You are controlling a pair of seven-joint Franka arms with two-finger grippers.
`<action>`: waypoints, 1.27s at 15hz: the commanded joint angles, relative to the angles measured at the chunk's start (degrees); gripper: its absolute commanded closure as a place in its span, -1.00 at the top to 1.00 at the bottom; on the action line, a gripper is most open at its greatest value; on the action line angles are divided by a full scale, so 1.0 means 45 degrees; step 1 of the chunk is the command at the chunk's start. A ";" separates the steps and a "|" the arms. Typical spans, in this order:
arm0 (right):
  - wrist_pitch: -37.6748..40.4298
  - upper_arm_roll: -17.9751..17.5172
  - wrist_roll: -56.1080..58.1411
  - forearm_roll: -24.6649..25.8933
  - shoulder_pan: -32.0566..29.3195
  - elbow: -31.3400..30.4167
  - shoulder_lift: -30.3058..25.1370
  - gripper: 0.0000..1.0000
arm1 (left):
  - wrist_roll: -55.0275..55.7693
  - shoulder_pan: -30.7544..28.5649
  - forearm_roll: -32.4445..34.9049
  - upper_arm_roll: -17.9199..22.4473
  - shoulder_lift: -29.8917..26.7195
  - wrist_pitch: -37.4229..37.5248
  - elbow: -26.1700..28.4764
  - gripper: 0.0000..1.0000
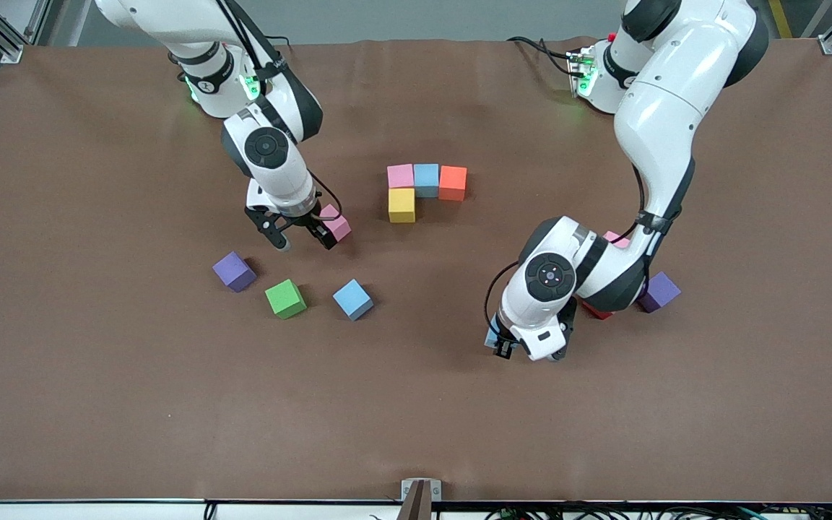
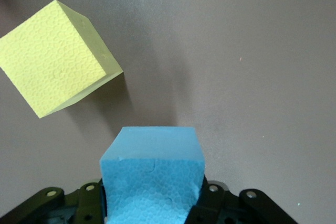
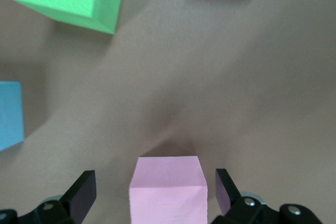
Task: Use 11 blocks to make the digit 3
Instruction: 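Move the right gripper to the loose pink block and grasp it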
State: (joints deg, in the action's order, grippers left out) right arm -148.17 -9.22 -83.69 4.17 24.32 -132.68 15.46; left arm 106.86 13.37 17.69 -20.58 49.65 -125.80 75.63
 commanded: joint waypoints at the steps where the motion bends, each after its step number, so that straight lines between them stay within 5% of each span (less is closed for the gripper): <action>1: -0.0706 -0.0120 -0.0171 -0.0242 0.0220 -0.0613 0.0021 1.00 | -0.0017 0.0018 -0.0141 0.0042 -0.0272 0.0164 0.0147 -0.02; 7: -0.0921 -0.0120 -0.0172 -0.0223 0.0805 -0.0632 0.0295 0.61 | -0.0017 0.0037 -0.0160 0.0042 -0.0272 0.0183 0.0147 -0.02; 14: -0.0745 -0.0139 0.1464 -0.0183 0.0865 -0.0555 0.0257 -0.64 | -0.0017 0.0037 -0.0141 0.0042 -0.0252 0.0164 0.0147 -0.02; 19: -0.0745 -0.0139 0.4976 -0.0144 0.1195 0.0166 0.0276 -0.66 | -0.0017 0.0018 -0.0141 0.0042 -0.0252 0.0164 0.0147 -0.02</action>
State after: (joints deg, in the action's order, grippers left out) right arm -151.56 -9.77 -68.06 4.18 28.63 -133.24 17.06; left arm 106.86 13.39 17.69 -20.60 49.65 -125.80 75.63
